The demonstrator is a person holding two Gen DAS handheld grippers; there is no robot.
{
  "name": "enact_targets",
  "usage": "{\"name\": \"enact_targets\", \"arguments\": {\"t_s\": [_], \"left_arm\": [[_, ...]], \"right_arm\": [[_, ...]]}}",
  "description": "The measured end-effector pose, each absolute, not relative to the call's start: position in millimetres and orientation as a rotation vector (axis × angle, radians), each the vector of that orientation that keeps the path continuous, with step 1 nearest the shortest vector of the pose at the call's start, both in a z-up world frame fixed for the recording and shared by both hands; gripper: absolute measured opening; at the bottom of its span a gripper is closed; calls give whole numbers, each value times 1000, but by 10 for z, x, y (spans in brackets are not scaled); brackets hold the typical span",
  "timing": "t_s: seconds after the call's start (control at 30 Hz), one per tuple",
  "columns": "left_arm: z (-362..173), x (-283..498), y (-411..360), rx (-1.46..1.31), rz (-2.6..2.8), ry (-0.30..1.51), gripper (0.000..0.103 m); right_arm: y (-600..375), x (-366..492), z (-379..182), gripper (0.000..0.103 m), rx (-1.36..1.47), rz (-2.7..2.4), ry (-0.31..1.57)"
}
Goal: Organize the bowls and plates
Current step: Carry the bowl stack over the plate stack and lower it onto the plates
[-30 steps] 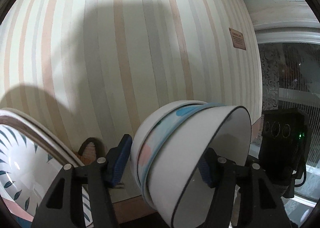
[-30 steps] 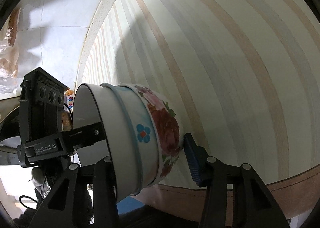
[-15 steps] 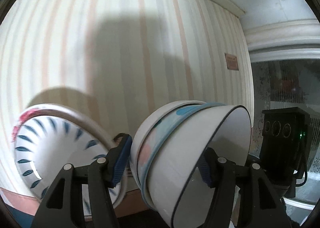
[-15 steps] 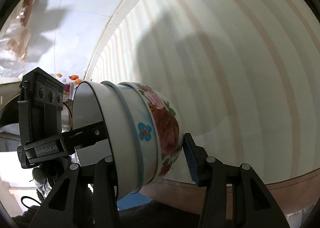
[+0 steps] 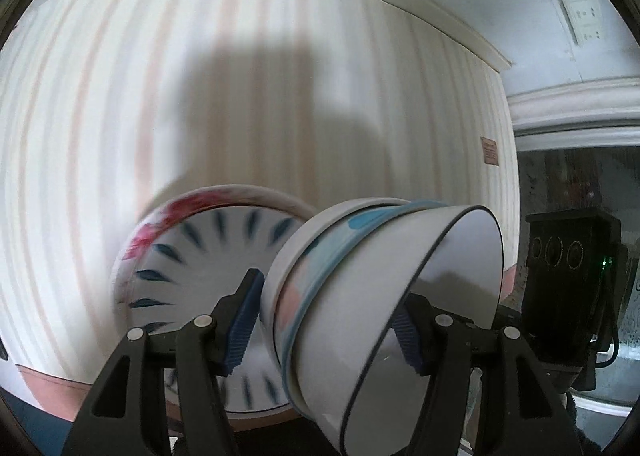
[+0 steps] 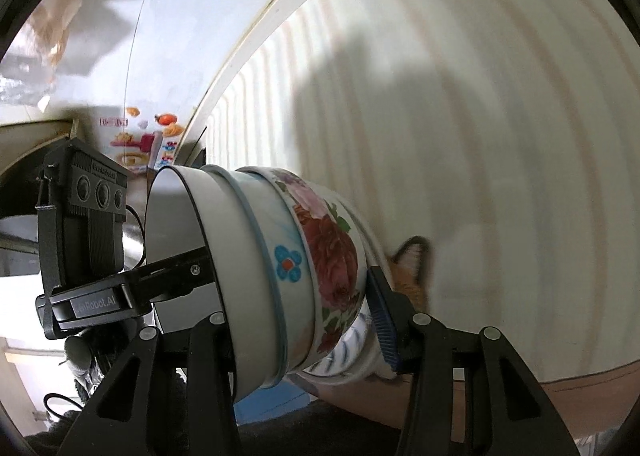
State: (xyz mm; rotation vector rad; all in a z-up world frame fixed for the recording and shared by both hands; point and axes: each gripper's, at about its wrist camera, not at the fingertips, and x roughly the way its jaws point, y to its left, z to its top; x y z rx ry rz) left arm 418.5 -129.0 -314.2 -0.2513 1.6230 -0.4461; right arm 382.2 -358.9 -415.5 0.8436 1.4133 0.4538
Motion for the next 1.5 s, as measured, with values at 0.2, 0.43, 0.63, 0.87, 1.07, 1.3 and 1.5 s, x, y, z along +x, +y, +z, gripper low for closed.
{"name": "enact_targets", "arguments": {"t_s": [0.2, 0.43, 0.63, 0.87, 1.07, 1.3, 1.5], "left_arm": [[-3262, 4152, -1007, -293, -407, 1636, 59], [-3356, 4143, -815, -315, -384, 1644, 59], [-3441, 4131, -779, -332, -361, 1655, 58], [-3497, 4124, -728, -315, -352, 1659, 58], [-3501, 4116, -730, -309, -356, 1655, 58], [-3437, 4065, -769, -245, -342, 1625, 58], [-3295, 3985, -744, -165, -288, 1578, 58]], "right_arm": [[-3250, 3922, -4256, 50, 807, 484, 1445], [-3037, 3941, -4345, 50, 769, 504, 1474], [-2927, 3984, -4439, 50, 756, 511, 1492], [-2800, 3975, -4508, 50, 763, 512, 1508], [-2765, 4001, -4507, 50, 754, 512, 1510], [-2758, 3990, -4479, 50, 735, 497, 1512], [-2716, 3974, -4326, 51, 659, 465, 1493]]}}
